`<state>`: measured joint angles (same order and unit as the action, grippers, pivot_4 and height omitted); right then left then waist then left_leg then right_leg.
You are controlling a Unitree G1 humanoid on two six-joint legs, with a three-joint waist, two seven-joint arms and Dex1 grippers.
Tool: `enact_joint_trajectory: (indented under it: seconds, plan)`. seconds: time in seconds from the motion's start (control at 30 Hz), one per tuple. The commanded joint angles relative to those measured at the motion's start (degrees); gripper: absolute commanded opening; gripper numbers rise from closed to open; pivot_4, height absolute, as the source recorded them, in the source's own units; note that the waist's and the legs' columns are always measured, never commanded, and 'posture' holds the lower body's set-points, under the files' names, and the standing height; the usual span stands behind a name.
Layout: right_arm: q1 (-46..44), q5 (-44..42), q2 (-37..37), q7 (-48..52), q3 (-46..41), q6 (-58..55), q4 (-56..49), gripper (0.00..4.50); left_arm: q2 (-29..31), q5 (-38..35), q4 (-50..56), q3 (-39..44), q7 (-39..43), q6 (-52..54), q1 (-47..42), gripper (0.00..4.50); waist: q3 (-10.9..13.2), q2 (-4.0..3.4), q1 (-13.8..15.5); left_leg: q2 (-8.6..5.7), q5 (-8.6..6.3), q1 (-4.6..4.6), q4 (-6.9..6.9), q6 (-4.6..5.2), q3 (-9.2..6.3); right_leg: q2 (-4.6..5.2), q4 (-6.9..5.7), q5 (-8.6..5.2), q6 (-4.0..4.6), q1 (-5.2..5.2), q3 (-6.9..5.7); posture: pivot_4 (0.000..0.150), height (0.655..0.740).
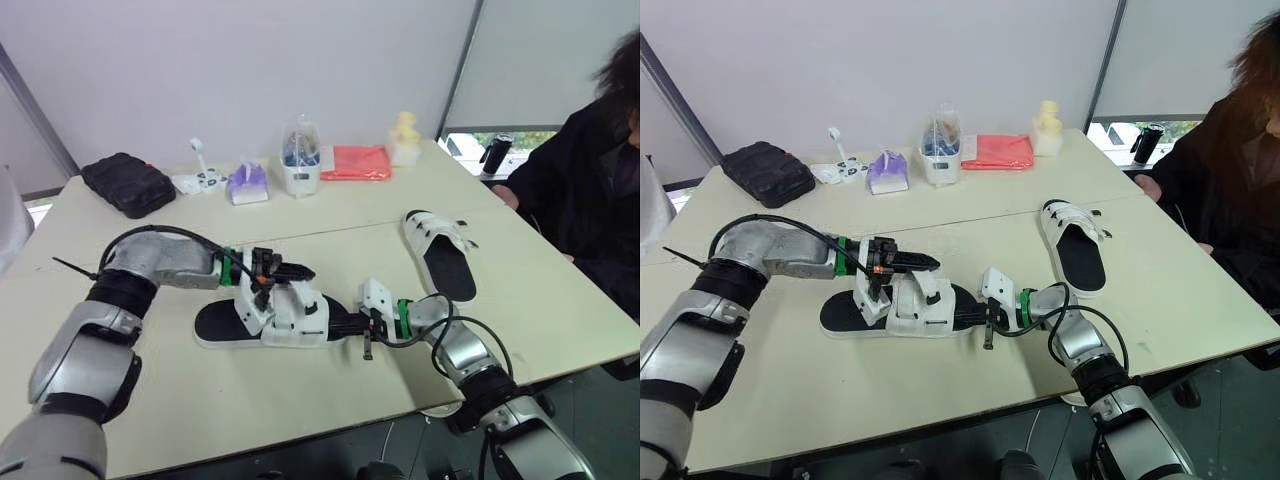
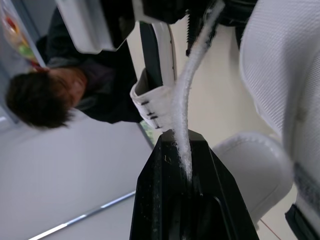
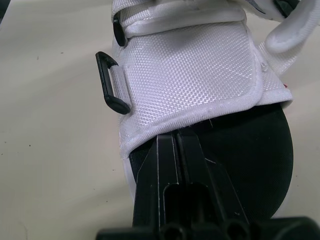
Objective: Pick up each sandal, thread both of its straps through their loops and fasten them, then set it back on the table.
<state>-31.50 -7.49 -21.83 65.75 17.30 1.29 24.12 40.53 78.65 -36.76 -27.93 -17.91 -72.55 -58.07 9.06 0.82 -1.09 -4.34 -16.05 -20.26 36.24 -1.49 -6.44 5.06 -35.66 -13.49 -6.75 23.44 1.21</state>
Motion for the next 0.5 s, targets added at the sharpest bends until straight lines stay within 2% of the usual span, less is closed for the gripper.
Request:
enact_joint_trajectory:
  seconds: [0.03, 0.07, 0.2, 0.3, 0.5]
  plan:
    - [1.5, 4.1, 0.0, -0.2, 2.9, -1.8, 4.7, 0.0, 1.8, 6.4, 2.3, -6.5, -13.3, 4.7, -0.8, 0.61, 0.0, 0.0, 0.0, 0.0, 0.0, 0.01, 0.01, 0.0, 0.0, 0.0, -0.05, 0.0, 0.0, 0.01, 0.0, 0.15, 0.74]
    - [1.4, 4.1, 0.0, -0.2, 2.9, -1.8, 4.8, 0.0, 2.0, 6.9, 2.1, -8.0, -15.1, 5.6, -1.1, 0.93, 0.0, 0.0, 0.0, -0.01, 0.0, 0.0, 0.02, 0.0, 0.0, 0.0, -0.08, 0.0, 0.0, 0.02, 0.0, 0.15, 0.74]
    - [1.1, 4.2, 0.1, -0.2, 2.8, -1.6, 5.4, 0.0, 3.1, 5.3, 4.8, -10.5, -19.7, 6.1, -0.2, 2.98, 0.0, 0.02, 0.0, 0.02, 0.0, 0.04, 0.02, 0.0, 0.0, 0.0, -0.16, -0.01, -0.01, 0.02, 0.0, 0.15, 0.74]
    - [0.8, 4.4, 0.4, -0.3, 2.9, -1.1, 6.5, 0.0, 5.5, 1.1, 6.9, -8.2, -20.9, 6.5, 2.0, 4.41, -0.1, 0.02, -0.2, 0.03, 0.0, 0.06, 0.02, 0.0, 0.0, 0.0, -0.17, -0.01, -0.01, 0.01, 0.0, 0.15, 0.74]
    - [-0.2, 4.8, 1.0, -0.4, 3.0, 0.3, 9.3, 0.0, 12.0, -7.3, 10.4, -4.1, -19.4, 5.2, 6.3, 4.41, -0.1, 0.05, -0.1, 0.08, 0.0, 0.18, 0.01, 0.0, 0.05, 0.0, -0.29, -0.02, 0.0, 0.02, 0.0, 0.15, 0.74]
